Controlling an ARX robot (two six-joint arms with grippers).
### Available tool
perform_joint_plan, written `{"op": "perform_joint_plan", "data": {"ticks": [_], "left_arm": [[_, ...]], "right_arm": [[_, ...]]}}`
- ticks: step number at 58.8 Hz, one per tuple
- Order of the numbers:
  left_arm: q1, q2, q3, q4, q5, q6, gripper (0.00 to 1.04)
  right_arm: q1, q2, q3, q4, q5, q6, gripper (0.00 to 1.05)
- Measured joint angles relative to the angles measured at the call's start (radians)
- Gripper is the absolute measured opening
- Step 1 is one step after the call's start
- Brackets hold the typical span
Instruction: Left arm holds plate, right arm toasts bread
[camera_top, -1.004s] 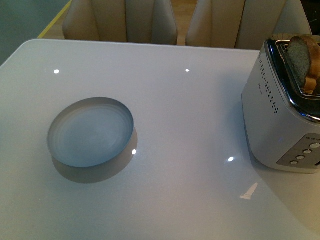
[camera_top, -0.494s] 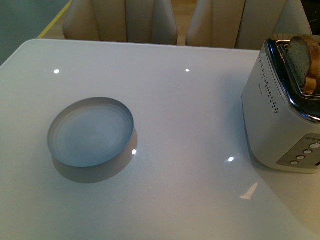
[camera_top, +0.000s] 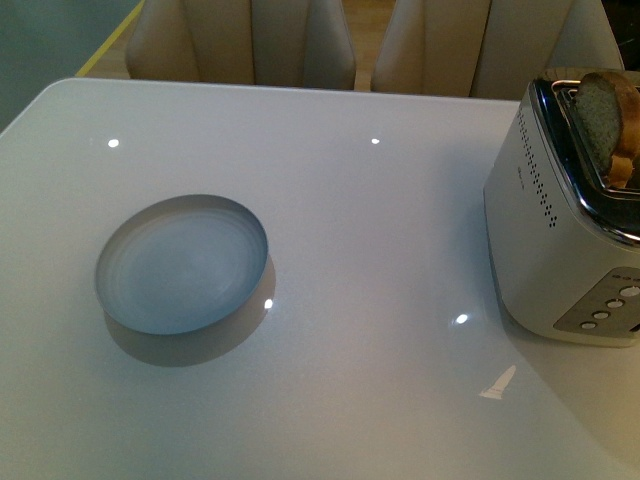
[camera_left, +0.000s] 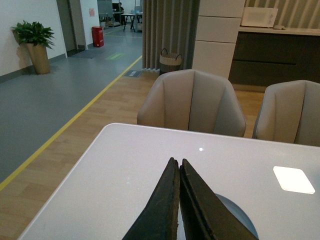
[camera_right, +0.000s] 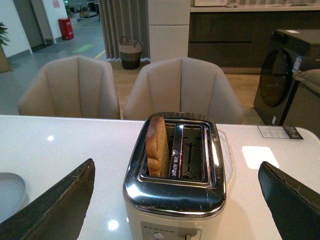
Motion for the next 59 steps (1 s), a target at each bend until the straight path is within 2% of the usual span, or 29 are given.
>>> {"op": "perform_joint_plan", "data": {"ticks": [19,25,48,59], "left_arm": [[0.000,-0.093,0.000,-0.093,0.000,0.000,0.03],[0.000,-0.221,0.000,-0.249,0.000,0.000,0.03],[0.000,-0.257,0.000,-0.263,0.000,0.000,0.04],[0.000,-0.257,0.000,-0.263,0.000,0.000,0.37]], "right_arm": [[0.000,0.000,0.000,0.000,0.000,0.000,0.96],[0.000,0.000,0.000,0.000,0.000,0.000,0.96],[0.000,0.000,0.000,0.000,0.000,0.000,0.96],[0.000,0.000,0.000,0.000,0.000,0.000,0.96]]}}
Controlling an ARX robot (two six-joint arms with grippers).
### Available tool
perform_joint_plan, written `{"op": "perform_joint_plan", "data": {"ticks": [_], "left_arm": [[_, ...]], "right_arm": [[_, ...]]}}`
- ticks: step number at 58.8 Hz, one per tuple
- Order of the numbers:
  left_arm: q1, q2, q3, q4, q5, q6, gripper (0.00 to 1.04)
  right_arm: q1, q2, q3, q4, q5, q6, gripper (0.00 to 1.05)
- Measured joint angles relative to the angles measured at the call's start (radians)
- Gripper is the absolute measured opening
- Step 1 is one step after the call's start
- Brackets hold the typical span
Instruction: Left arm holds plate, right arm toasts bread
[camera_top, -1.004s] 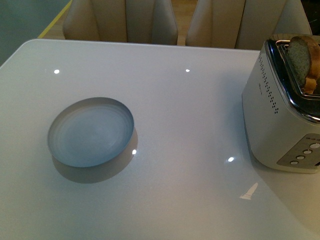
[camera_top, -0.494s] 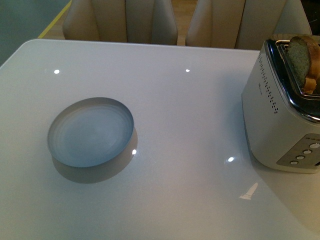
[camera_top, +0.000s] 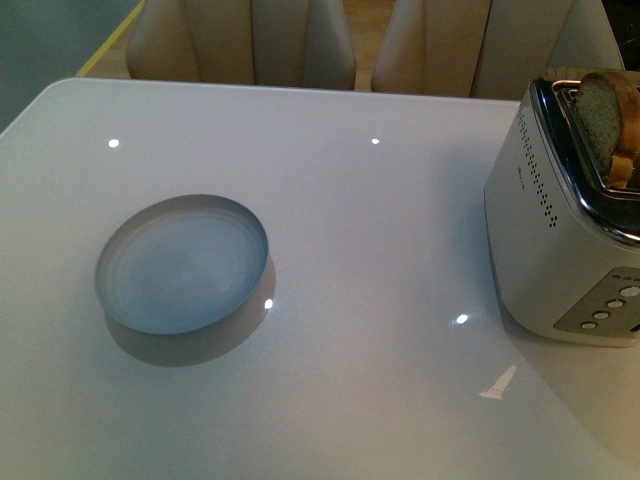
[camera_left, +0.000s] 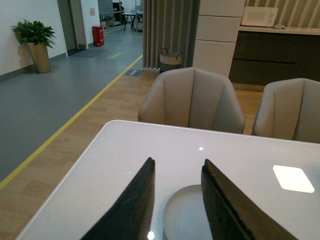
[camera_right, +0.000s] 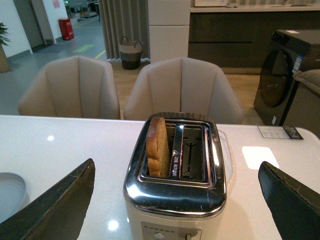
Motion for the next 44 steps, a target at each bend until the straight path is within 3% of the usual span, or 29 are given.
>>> {"op": "perform_joint_plan", "data": {"ticks": [20,44], "left_arm": [[0.000,0.000,0.000,0.000,0.000,0.000,0.98],[0.000,0.000,0.000,0.000,0.000,0.002,0.98]], "right_arm": [[0.000,0.000,0.000,0.000,0.000,0.000,0.96],[0.000,0.000,0.000,0.000,0.000,0.000,0.96]]}}
